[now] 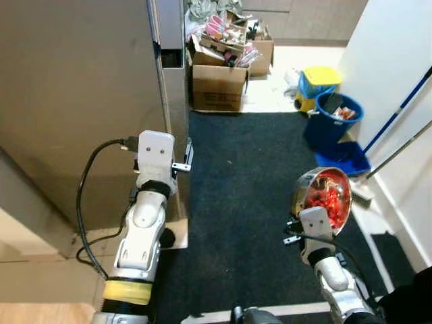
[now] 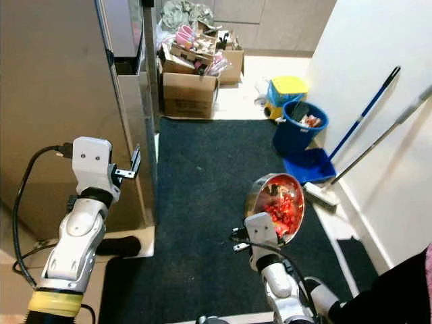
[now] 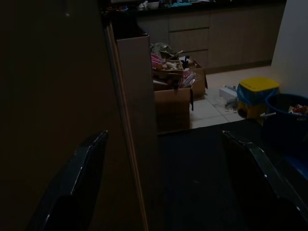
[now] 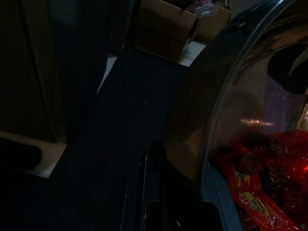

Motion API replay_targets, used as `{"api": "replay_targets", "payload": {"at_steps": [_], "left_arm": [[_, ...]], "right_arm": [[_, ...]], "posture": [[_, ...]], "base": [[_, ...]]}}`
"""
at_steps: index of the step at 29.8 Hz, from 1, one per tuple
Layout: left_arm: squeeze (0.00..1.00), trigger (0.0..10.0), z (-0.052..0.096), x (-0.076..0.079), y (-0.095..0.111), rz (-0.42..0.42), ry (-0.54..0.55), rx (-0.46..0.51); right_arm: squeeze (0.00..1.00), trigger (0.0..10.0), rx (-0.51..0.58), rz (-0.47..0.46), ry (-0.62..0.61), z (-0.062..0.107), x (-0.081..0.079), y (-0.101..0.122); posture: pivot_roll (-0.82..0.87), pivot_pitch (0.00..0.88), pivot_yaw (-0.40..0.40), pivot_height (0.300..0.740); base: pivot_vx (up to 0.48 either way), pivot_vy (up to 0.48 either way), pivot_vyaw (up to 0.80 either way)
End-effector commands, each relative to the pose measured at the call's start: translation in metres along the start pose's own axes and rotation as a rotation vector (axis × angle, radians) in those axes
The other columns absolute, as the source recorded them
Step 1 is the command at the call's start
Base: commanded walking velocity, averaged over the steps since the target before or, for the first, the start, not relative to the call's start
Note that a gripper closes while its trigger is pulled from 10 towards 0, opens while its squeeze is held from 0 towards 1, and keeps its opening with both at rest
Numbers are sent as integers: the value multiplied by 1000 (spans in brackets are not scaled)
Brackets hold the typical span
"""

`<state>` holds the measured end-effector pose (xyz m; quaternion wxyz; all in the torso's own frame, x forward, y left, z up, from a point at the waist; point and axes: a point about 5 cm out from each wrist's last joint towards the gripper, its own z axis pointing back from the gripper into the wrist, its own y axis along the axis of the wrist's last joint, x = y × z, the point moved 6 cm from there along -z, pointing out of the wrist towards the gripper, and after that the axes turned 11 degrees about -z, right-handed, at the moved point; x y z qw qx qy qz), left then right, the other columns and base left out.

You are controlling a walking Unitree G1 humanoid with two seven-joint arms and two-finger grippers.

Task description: Restocking fridge

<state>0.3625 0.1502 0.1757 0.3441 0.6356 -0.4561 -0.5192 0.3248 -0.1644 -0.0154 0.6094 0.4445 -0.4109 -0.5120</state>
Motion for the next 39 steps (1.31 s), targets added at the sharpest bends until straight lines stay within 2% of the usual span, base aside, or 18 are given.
{"api": "replay_targets", "payload": {"at_steps": [1, 13, 30, 31, 39], "left_arm": [[0, 10000, 2, 9, 0, 7, -13, 0], [0, 10000, 3, 12, -1, 22, -9, -12], [0, 10000, 14, 20, -8, 13, -45, -36], [1000, 10000, 15, 20, -7, 21, -47, -29], [1000, 10000, 17, 20, -11, 19, -49, -40]], "right_arm": [[0, 10000, 19, -2, -20, 2, 8, 3], [0, 10000, 22, 5, -31, 2, 14, 6], [0, 10000, 8, 7, -42, 4, 17, 2], [0, 10000, 6, 7, -43, 4, 17, 2], [0, 10000, 1, 6, -45, 5, 17, 0]], "posture": [[-62, 137, -103, 740], [-74, 156, -114, 740], [-77, 166, -112, 740], [-77, 167, -113, 740], [-77, 168, -112, 740]], "base": [[480, 0, 0], [451, 0, 0], [0, 0, 0], [0, 0, 0], [0, 0, 0]]}}
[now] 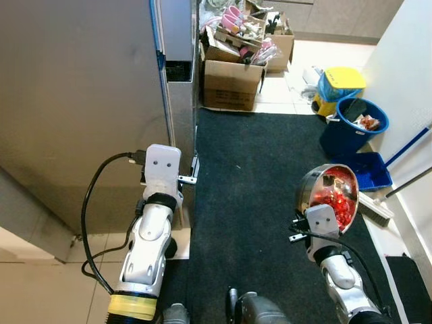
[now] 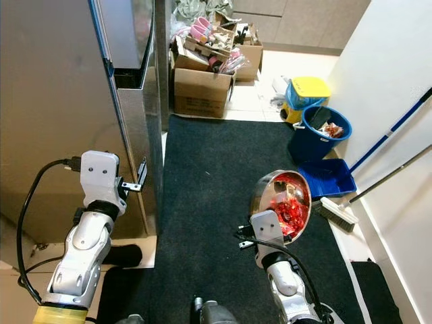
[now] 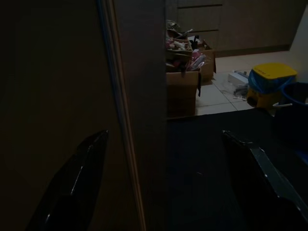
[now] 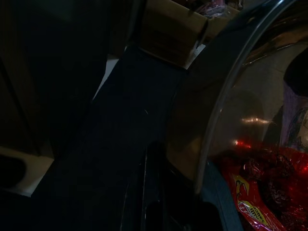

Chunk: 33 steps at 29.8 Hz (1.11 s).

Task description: Restocking fridge

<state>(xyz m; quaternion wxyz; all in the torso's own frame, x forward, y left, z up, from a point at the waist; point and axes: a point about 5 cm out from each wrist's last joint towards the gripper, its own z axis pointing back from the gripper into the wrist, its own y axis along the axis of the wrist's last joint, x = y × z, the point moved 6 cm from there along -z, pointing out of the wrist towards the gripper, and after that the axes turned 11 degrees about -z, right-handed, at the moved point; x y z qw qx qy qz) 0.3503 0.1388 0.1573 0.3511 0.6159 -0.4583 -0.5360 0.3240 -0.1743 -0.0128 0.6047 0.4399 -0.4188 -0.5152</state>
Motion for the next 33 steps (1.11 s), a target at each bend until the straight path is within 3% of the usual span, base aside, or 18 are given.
{"api": "replay_targets", "payload": {"at_steps": [1, 9, 10, 11, 12, 25, 31, 32, 33], "left_arm": [[1000, 10000, 1, 3, -1, 3, -12, -4], [1000, 10000, -4, 3, -7, 10, 8, -29], [1000, 3569, -4, 4, -8, 14, -3, -26], [780, 0, -5, 6, -9, 31, -12, -28], [0, 0, -5, 7, -10, 39, -15, -33], [0, 0, -6, 17, -19, 29, -32, -61], [0, 0, -18, 22, -21, 31, 5, -85], [0, 6902, -22, 26, -19, 27, 5, -84], [0, 10000, -26, 30, -16, 27, 2, -80]], "right_arm": [[0, 10000, -3, 4, -24, 2, 7, -1], [0, 10000, 0, 1, -23, 1, 5, 0], [0, 10000, -1, 1, -23, 1, 5, -1], [0, 10000, -2, 1, -23, 1, 5, -1], [0, 10000, -3, 0, -24, 1, 4, -1], [0, 10000, -5, -8, -30, 1, 3, -2], [0, 10000, -7, -9, -27, 2, 1, -3], [0, 10000, -7, -9, -26, 2, 1, -3], [0, 10000, -7, -8, -25, 1, 1, -3]], "posture": [[-77, 168, -112, 740], [-77, 172, -109, 740], [-75, 172, -107, 740], [-76, 172, -106, 740], [-77, 173, -104, 740], [-74, 175, -95, 740], [-77, 172, -97, 740], [-78, 171, -98, 740], [-79, 169, -100, 740]], "base": [[0, 0, 0], [0, 0, 0], [0, 0, 0], [0, 0, 0], [0, 0, 0], [0, 0, 0], [0, 0, 0], [0, 0, 0], [0, 0, 0]]}}
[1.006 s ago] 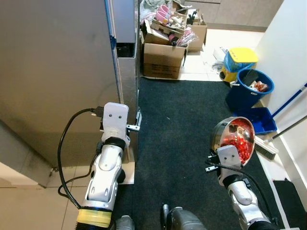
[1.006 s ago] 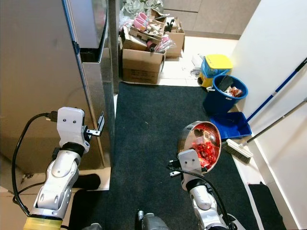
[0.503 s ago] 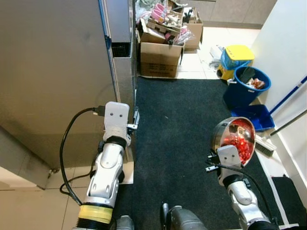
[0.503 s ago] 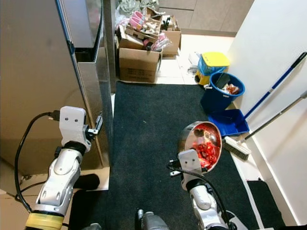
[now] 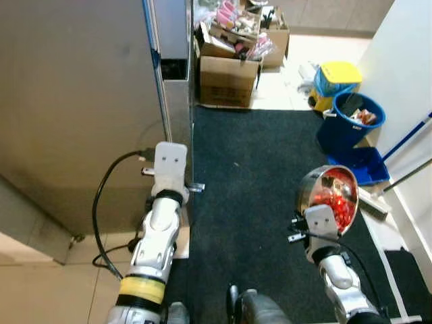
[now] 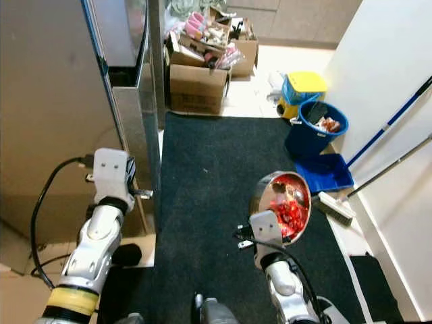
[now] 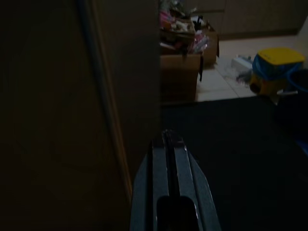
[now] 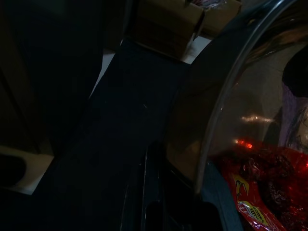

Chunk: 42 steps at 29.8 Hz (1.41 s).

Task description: Restocking fridge

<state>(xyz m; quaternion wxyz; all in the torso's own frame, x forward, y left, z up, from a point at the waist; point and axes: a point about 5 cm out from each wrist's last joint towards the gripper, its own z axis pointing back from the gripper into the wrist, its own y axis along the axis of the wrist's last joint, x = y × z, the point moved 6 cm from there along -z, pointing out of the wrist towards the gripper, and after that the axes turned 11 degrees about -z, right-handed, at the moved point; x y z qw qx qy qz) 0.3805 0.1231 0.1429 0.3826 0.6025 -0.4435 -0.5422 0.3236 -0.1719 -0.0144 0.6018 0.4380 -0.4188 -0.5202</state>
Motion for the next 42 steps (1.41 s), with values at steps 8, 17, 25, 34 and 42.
{"api": "replay_targets", "payload": {"at_steps": [8, 17, 25, 34, 42], "left_arm": [[0, 10000, -22, 13, -7, -117, 92, -83], [0, 10000, -32, -17, -12, -140, 187, -117], [0, 10000, -45, -25, -13, -104, 229, -134], [0, 10000, -64, -17, 6, -2, 169, -106], [0, 10000, -73, -22, 33, 18, 203, -9]], "right_arm": [[0, 10000, 0, 5, -13, 0, 4, 0], [0, 10000, -1, 4, -20, 2, 6, -1], [0, 10000, 4, 5, -15, 0, 5, 1], [0, 10000, 9, 12, -19, 1, 9, 3], [0, 10000, 13, 7, -21, 2, 7, 3]], "posture": [[-96, 160, -99, 740], [-95, 160, -98, 740], [-103, 167, -110, 740], [-111, 171, -113, 740], [-114, 165, -94, 740]], "base": [[0, 0, 0], [0, 0, 0], [0, 0, 0], [0, 0, 0], [0, 0, 0]]}}
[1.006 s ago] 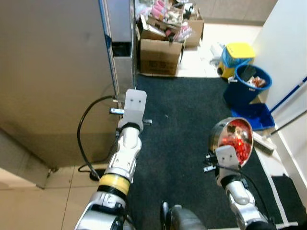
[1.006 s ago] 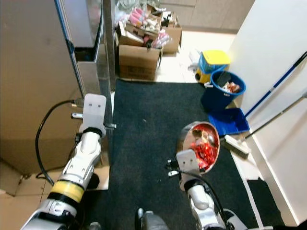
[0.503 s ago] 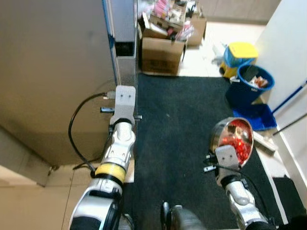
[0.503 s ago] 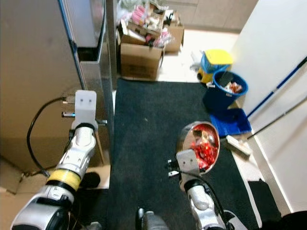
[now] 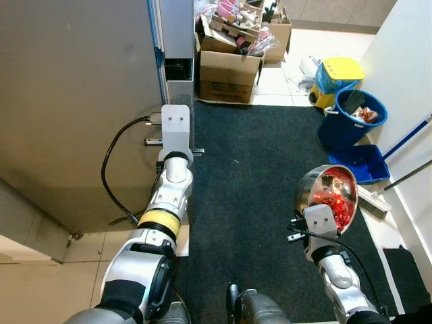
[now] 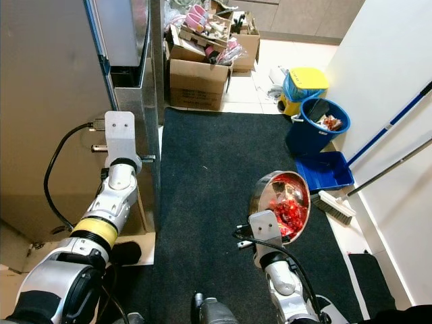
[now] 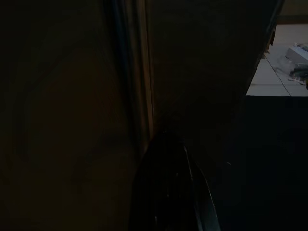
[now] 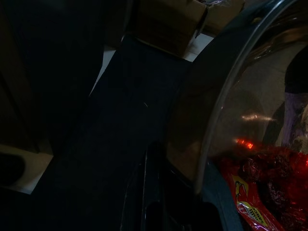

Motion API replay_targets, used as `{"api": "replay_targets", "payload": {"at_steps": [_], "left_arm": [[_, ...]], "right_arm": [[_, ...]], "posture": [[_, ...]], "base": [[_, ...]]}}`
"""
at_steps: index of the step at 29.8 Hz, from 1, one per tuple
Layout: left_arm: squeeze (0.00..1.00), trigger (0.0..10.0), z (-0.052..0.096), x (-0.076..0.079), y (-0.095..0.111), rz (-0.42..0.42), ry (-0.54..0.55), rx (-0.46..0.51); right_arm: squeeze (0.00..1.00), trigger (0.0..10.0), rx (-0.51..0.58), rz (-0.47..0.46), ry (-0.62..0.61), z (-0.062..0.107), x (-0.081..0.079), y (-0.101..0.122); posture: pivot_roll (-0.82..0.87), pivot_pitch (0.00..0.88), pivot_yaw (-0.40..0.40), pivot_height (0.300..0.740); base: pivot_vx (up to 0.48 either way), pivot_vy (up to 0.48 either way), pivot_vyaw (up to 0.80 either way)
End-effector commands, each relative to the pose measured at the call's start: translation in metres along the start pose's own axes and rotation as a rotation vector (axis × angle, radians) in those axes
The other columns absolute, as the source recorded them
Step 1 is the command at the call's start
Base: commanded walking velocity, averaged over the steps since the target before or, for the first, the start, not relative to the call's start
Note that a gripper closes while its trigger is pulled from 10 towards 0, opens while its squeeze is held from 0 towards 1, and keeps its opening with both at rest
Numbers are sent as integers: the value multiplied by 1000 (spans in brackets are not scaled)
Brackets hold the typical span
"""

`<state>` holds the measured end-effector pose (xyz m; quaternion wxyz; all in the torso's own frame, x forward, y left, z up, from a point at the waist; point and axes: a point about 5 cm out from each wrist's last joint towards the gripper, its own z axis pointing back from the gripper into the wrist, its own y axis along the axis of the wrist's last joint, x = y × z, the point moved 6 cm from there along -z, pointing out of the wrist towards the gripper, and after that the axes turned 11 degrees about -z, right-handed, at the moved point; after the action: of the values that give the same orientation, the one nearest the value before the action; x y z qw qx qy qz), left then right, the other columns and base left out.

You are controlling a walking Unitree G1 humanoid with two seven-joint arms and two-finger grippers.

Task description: Restocking fridge

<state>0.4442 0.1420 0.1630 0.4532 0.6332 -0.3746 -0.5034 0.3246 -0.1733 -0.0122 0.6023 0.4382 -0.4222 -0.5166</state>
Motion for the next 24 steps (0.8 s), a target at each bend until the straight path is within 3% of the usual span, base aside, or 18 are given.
{"api": "replay_targets", "payload": {"at_steps": [1, 5, 9, 12, 16, 17, 24], "left_arm": [[0, 10000, -5, 1, 33, 42, 11, 106], [0, 10000, -8, -7, 45, 54, 26, 149], [0, 10000, -5, -12, 44, 20, 23, 169], [0, 10000, 7, -15, 22, -29, 4, 152], [0, 10000, 15, -19, 13, -32, 1, 148], [0, 10000, 26, -24, 11, -5, 11, 169], [0, 10000, 38, -26, 28, 43, 13, 255]], "right_arm": [[0, 10000, 6, -1, -21, 2, 6, 0], [0, 10000, 5, -1, -25, 3, 7, 0], [0, 10000, 7, -2, -31, 2, 8, 1], [0, 10000, 5, -4, -33, 3, 9, 0], [0, 10000, 4, -4, -32, 3, 8, 0], [0, 10000, 1, -6, -31, 3, 8, -1], [0, 10000, -4, -6, -25, 4, 6, -3]], "posture": [[-114, 165, -94, 740], [-113, 158, -91, 740], [-115, 156, -91, 740], [-107, 156, -93, 740], [-102, 161, -93, 740], [-93, 164, -95, 740], [-91, 159, -97, 740]], "base": [[0, 0, 0], [0, 0, 0], [0, 0, 0], [0, 0, 0], [0, 0, 0], [0, 0, 0], [0, 0, 0]]}}
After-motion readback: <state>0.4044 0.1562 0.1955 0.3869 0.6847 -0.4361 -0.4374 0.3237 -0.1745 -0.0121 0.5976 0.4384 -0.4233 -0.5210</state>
